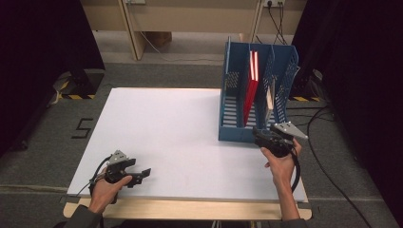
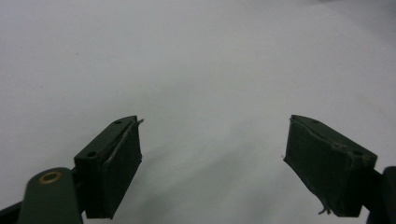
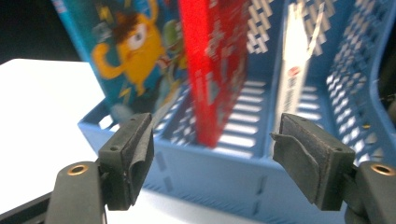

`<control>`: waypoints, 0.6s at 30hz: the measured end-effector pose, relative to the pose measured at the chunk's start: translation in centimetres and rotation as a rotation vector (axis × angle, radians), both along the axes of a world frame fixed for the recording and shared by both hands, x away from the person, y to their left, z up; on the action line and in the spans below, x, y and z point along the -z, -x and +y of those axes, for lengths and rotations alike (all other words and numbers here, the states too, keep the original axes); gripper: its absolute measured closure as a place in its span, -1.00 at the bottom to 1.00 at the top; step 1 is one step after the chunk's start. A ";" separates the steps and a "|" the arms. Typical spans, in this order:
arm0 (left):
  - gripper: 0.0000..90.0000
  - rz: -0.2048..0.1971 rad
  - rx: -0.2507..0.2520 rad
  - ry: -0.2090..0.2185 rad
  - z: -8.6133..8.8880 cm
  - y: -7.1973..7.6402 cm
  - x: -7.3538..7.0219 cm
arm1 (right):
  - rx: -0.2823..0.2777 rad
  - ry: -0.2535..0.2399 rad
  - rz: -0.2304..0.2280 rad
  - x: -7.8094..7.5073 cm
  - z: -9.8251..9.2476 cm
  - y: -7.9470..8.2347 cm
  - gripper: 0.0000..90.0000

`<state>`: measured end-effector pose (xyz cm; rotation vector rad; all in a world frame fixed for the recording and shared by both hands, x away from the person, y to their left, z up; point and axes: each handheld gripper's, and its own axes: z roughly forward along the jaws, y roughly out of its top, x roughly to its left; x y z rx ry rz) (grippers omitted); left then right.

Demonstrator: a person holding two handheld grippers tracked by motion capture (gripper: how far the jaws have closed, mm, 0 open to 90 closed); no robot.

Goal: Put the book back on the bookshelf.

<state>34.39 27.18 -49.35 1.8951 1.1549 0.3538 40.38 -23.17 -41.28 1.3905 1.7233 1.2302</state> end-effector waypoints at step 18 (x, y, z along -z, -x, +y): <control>-0.62 -0.003 0.015 -0.018 -0.4 0.1 0.1 | -0.135 0.004 0.014 2.8 4.7 3.9 -0.63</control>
